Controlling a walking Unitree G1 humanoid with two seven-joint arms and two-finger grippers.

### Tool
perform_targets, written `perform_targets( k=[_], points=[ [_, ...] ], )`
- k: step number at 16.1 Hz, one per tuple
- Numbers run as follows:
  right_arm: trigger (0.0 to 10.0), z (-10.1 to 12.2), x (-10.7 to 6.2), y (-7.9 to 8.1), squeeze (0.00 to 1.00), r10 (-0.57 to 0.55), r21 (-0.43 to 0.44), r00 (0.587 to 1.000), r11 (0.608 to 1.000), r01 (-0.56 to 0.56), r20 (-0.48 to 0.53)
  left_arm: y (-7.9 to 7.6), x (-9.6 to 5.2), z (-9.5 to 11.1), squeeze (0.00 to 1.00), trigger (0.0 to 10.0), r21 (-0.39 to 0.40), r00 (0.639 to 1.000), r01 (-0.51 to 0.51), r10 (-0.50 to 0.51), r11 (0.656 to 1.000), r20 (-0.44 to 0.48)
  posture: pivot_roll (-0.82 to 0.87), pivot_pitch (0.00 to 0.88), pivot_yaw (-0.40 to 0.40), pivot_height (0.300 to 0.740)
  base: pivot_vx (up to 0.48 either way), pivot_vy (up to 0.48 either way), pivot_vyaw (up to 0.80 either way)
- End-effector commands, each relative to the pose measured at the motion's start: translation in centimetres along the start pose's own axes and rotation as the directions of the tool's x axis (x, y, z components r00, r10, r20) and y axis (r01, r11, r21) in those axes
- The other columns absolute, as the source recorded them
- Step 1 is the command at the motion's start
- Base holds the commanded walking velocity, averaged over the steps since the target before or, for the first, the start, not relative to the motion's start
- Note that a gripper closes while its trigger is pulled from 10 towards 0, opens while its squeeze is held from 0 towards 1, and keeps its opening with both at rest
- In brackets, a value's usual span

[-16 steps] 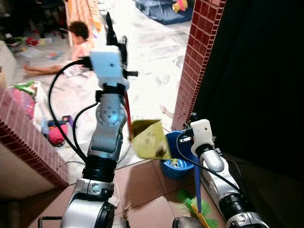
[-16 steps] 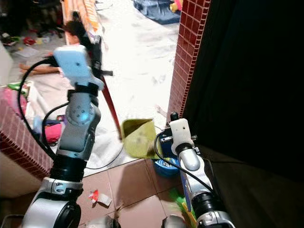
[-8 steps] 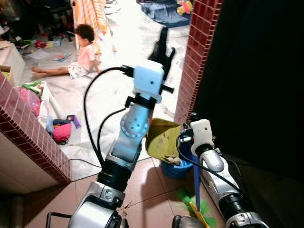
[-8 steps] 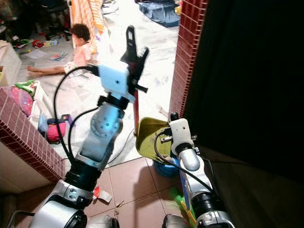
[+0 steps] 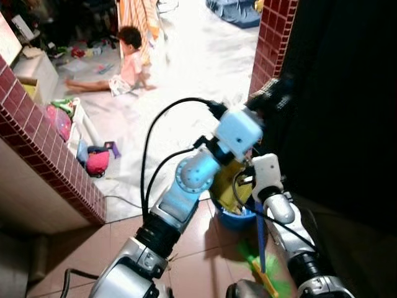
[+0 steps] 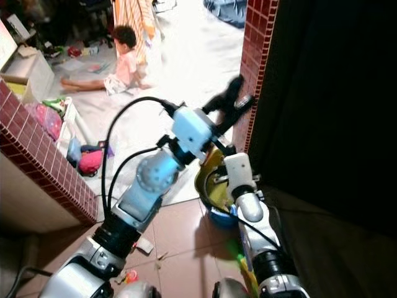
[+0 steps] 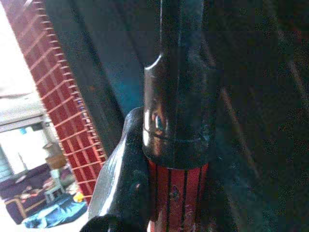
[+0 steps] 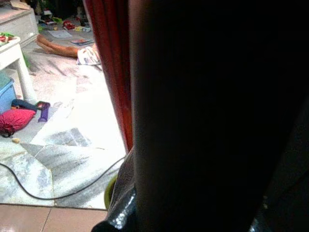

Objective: Sweep floor

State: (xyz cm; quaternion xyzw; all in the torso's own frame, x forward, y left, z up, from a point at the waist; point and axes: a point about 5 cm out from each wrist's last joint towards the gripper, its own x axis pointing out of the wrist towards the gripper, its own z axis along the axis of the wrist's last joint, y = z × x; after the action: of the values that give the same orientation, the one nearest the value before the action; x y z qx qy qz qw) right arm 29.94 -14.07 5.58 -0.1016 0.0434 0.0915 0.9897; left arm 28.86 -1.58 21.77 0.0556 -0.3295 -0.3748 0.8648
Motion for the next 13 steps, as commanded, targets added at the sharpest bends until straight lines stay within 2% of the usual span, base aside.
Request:
perform_targets(
  k=[1, 2, 3, 4, 6, 8, 10, 11, 12, 13],
  points=[
    [10.0, 0.2, 0.1, 0.1, 0.00, -0.005, -0.009, 1.000, 1.000, 0.005, 0.006, 2.2, 0.9, 1.7, 0.00, 10.0, 0.048, 0.994, -0.082, 0.079, 0.995, 0.069, -0.02, 0.000, 0.054, 0.740, 0.000, 0.000, 0.00],
    [10.0, 0.1, 0.2, 0.0, 0.00, -0.006, -0.017, 1.000, 1.000, 0.007, 0.004, 4.9, 1.4, 2.5, 0.00, 10.0, 0.041, 0.976, -0.206, 0.202, 0.978, 0.080, -0.02, 0.000, 0.051, 0.740, 0.000, 0.000, 0.00],
    [10.0, 0.2, 0.2, 0.0, 0.00, -0.007, -0.019, 1.000, 1.000, 0.007, 0.006, 5.6, 1.4, 2.7, 0.00, 10.0, 0.031, 0.968, -0.240, 0.237, 0.970, 0.084, -0.02, 0.000, 0.051, 0.740, 0.000, 0.000, 0.00],
    [10.0, 0.2, 0.3, -0.1, 0.00, -0.008, -0.023, 1.000, 1.000, 0.009, 0.007, 7.6, 1.6, 3.5, 0.00, 10.0, 0.027, 0.943, -0.322, 0.318, 0.946, 0.097, -0.02, 0.000, 0.048, 0.740, 0.000, 0.000, 0.00],
    [10.0, 0.3, 0.3, 0.0, 0.00, -0.008, -0.023, 1.000, 1.000, 0.009, 0.009, 8.5, 1.6, 3.9, 0.00, 10.0, 0.029, 0.936, -0.342, 0.337, 0.939, 0.105, -0.02, 0.000, 0.048, 0.740, 0.000, 0.000, 0.00],
    [10.0, 0.2, 0.4, 0.2, 0.00, 0.004, -0.023, 1.000, 1.000, -0.004, 0.008, 8.6, 1.5, 3.7, 0.00, 10.0, 0.033, 0.941, -0.329, 0.324, 0.944, 0.096, -0.01, 0.000, 0.040, 0.740, 0.000, 0.000, 0.00],
    [10.0, 0.3, 0.4, 0.3, 0.00, 0.008, -0.023, 1.000, 1.000, -0.008, 0.010, 8.8, 1.2, 3.4, 0.00, 10.0, 0.023, 0.931, -0.359, 0.357, 0.933, 0.074, -0.01, 0.000, 0.040, 0.740, 0.000, 0.000, 0.00],
    [10.0, 0.3, 0.5, 0.2, 0.00, 0.004, -0.022, 1.000, 1.000, -0.004, 0.011, 9.7, 1.0, 3.6, 0.00, 10.0, 0.023, 0.901, -0.429, 0.427, 0.903, 0.071, -0.01, 0.000, 0.042, 0.740, 0.000, 0.000, 0.00],
    [10.0, 0.3, 0.5, 0.1, 0.00, 0.004, -0.023, 1.000, 1.000, -0.004, 0.011, 11.3, 0.6, 4.0, 0.00, 10.0, 0.045, 0.861, -0.506, 0.502, 0.861, 0.080, -0.01, 0.000, 0.039, 0.740, 0.000, 0.000, 0.00],
    [10.0, 0.3, 0.5, 0.1, 0.00, 0.005, -0.024, 1.000, 1.000, -0.005, 0.011, 12.1, 0.4, 4.3, 0.00, 10.0, 0.063, 0.841, -0.540, 0.535, 0.839, 0.086, -0.01, 0.000, 0.039, 0.740, 0.000, 0.000, 0.00]
  ],
)
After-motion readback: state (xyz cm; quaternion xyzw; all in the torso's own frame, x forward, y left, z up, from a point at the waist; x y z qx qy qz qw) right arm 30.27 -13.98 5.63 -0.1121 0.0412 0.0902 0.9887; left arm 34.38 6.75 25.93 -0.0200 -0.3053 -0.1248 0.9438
